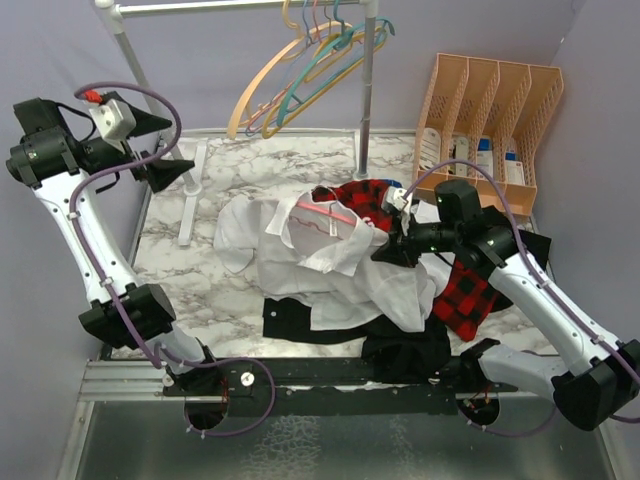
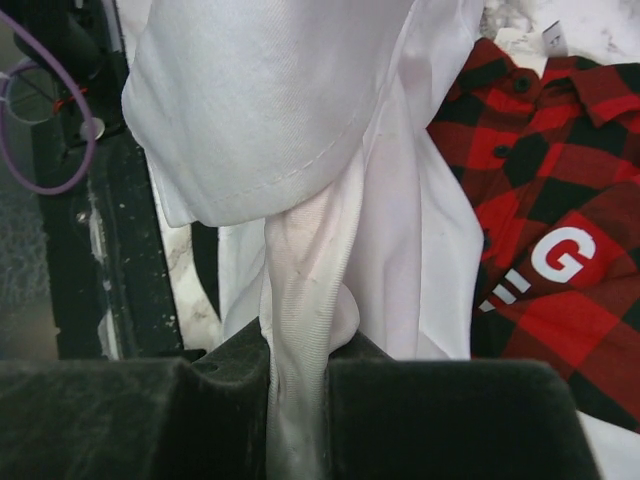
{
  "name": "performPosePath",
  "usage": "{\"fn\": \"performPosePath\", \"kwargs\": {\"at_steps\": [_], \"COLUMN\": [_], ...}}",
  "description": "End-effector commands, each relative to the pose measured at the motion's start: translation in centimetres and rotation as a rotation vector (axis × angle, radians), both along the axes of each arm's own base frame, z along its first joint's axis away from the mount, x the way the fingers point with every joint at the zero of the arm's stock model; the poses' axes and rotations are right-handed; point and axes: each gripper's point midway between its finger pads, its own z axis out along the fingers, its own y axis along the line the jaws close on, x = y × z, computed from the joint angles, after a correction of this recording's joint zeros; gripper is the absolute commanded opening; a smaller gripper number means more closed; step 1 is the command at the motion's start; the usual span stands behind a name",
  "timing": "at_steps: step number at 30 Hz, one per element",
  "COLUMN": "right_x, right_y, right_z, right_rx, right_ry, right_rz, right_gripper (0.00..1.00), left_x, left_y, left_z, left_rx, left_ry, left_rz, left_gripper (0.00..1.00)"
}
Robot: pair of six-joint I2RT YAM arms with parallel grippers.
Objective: Place the shirt on the hanger
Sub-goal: Hang the shirt on the hanger, then place the hanger at the clothesline.
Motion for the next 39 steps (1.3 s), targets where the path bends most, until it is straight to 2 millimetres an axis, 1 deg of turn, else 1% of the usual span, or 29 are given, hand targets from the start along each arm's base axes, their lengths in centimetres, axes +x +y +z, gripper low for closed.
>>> {"fn": "performPosePath", "kwargs": {"at_steps": [1,2,4,6,7,8,9,10,11,12,13,14,16,21,23,25,28,30,31,32,34,36,37,39], "right_x": [3.5,3.5,3.6,3.9,4.1,4.2,4.4,4.6,4.5,4.5,4.5,4.3,3.9,3.0,3.1,2.7,3.2,4.0,4.3,4.6,5.4,5.7,5.4,4.3], "right_y": [1.4,1.7,2.4,2.8,2.9,3.1,3.3,3.6,4.0,4.4,5.0,5.5,6.4,7.9,8.8,10.2,11.8,12.6,12.8,13.0,13.0,13.2,13.8,15.7], "right_z": [1.8,1.6,1.3,1.0,1.0,0.9,1.0,1.2,1.4,1.5,1.5,1.5,1.0,-0.6,-1.1,-1.6,-1.7,-1.7,-1.8,-1.7,-1.5,-1.2,-0.9,-0.4], "right_rx": [0.091,0.101,0.114,0.118,0.123,0.128,0.134,0.144,0.152,0.157,0.156,0.151,0.127,0.088,0.094,0.104,0.100,0.077,0.063,0.051,0.054,0.092,0.119,0.158], "right_ry": [-0.151,-0.151,-0.151,-0.143,-0.138,-0.132,-0.132,-0.128,-0.129,-0.133,-0.139,-0.139,-0.130,-0.075,-0.053,-0.054,-0.090,-0.111,-0.117,-0.124,-0.108,-0.050,-0.026,-0.030], "right_rz": [-0.078,-0.073,-0.079,-0.087,-0.097,-0.099,-0.109,-0.116,-0.109,-0.107,-0.114,-0.105,-0.091,-0.079,-0.105,-0.125,-0.201,-0.271,-0.295,-0.324,-0.409,-0.475,-0.474,-0.431], "right_gripper": [0.01,0.01,0.01,0.01,0.01,0.01,0.01,0.01,0.01,0.01,0.01,0.01,0.01,0.01,0.01,0.01,0.01,0.01,0.01,0.01,0.01,0.01,0.01,0.01], "left_x": [1.1,1.8,2.4,2.6,3.1,4.8,6.7,6.4,6.9,7.4,7.8,8.3,9.2,11.4,12.4,13.5,15.0,15.2,14.9,14.8,14.1,13.1,12.4,11.0], "left_y": [0.3,0.8,0.6,-0.7,-1.4,-1.6,-1.0,-0.7,-0.1,-0.1,-0.2,0.0,0.3,2.6,3.3,3.0,0.5,-1.4,-1.9,-1.8,-0.8,1.0,1.9,3.5], "left_z": [3.7,3.6,2.9,2.5,2.4,2.3,3.0,5.7,6.0,6.2,7.0,7.3,7.9,8.9,8.6,7.9,5.4,4.1,3.8,3.6,4.0,4.9,5.4,6.3], "left_rx": [-0.163,-0.177,-0.168,-0.115,-0.079,-0.046,-0.060,-0.099,-0.129,-0.159,-0.220,-0.262,-0.308,-0.391,-0.401,-0.400,-0.321,-0.278,-0.268,-0.258,-0.228,-0.195,-0.186,-0.191], "left_ry": [0.049,0.090,0.141,0.178,0.212,0.246,0.253,0.111,0.030,0.020,0.067,0.098,0.085,0.034,0.022,0.035,0.068,0.085,0.087,0.091,0.075,0.050,0.044,0.046], "left_rz": [-0.072,-0.066,-0.058,-0.051,-0.027,0.057,0.253,0.382,0.444,0.465,0.472,0.492,0.540,0.693,0.765,0.803,0.839,0.832,0.827,0.833,0.889,0.980,1.030,1.123], "left_gripper": [0.99,0.99,0.99,0.99,0.99,0.99,0.99,0.99,0.99,0.99,0.99,0.99,0.99,0.99,0.99,0.99,0.99,0.99,0.99,0.99,0.99,0.99,0.99,0.99]}}
